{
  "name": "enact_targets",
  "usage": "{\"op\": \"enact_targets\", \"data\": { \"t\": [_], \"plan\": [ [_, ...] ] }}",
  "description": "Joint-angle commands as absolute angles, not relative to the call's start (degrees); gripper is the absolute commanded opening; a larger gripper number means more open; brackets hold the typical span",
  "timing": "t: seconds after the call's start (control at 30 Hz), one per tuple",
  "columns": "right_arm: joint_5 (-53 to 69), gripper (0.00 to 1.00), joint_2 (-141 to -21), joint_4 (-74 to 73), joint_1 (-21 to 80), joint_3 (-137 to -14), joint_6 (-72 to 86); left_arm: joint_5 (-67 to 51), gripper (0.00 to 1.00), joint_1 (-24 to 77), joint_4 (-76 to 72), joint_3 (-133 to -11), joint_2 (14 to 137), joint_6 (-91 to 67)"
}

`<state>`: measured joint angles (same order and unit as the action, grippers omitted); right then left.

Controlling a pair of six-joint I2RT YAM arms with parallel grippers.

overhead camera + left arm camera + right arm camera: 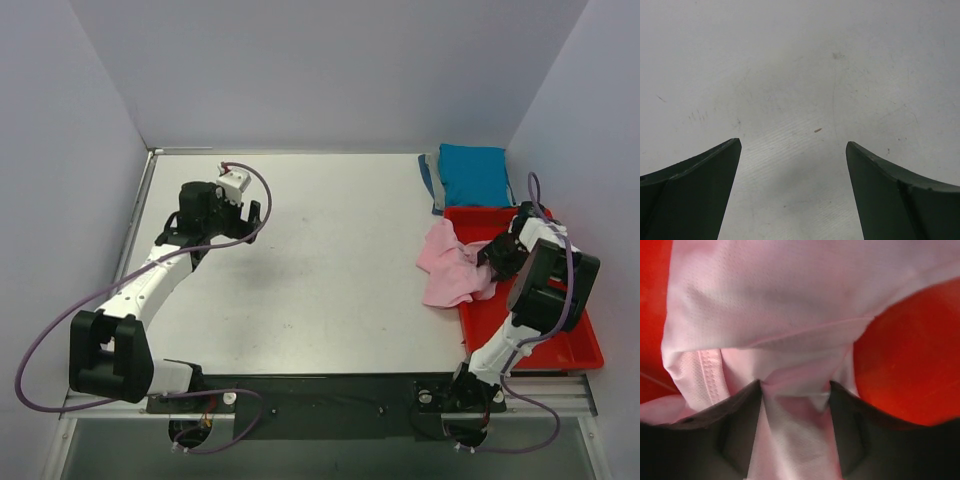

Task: Fold and stack the t-shirts
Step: Grab crumpled tshirt from bin with the right arm, then move the tshirt to the center of the board

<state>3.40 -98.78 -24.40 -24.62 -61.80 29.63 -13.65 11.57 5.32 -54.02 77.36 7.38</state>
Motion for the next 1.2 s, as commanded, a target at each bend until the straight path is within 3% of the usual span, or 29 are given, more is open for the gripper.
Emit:
{"op": "enact_targets", "data": {
  "t": [0.0, 0.03, 0.07, 0.27, 0.43, 0.67, 0.77, 1.07, 1.17],
  "plan": [
    [9.2, 0.30, -101.9, -29.7, -23.9, -65.7, 28.0, -16.6, 0.97, 11.4, 8.5, -56.2, 75.5, 5.2],
    [9.2, 0.20, -100.9, -29.8, -23.7, -65.9, 27.4, -15.7, 0.97, 11.3, 8.7, -56.9, 75.5, 5.3],
    [9.2, 0.00, -98.7, -29.8, -23.8, -66.1, 26.9, -15.1, 0.97, 11.3, 9.4, -57.6, 75.5, 5.3],
    [5.0, 0.00, -84.6, -33.5, -16.9, -79.3, 17.0, -12.9, 0.96, 9.2, 10.0, -62.1, 75.8, 3.6],
    [4.9, 0.00, -82.4, -36.6, 5.3, -103.3, 3.4, -13.3, 0.97, 5.9, 5.3, -64.5, 76.3, 0.4],
    [35.1, 0.00, -89.6, -33.3, 25.2, -127.9, 2.8, -10.2, 0.97, 2.3, -1.2, -64.9, 74.8, -2.3],
    [43.6, 0.00, -90.2, -24.2, 25.2, -125.3, 8.8, -8.0, 0.97, 0.3, -3.8, -64.5, 73.9, -1.7],
    [42.3, 0.02, -93.7, -18.1, 19.9, -100.6, 9.2, -8.2, 0.97, -2.5, -4.5, -59.4, 68.7, 7.7],
    [32.5, 0.35, -101.2, -19.3, 15.3, -98.6, 14.0, -10.2, 0.97, -2.2, -4.4, -57.0, 67.3, 8.1]
  ]
}}
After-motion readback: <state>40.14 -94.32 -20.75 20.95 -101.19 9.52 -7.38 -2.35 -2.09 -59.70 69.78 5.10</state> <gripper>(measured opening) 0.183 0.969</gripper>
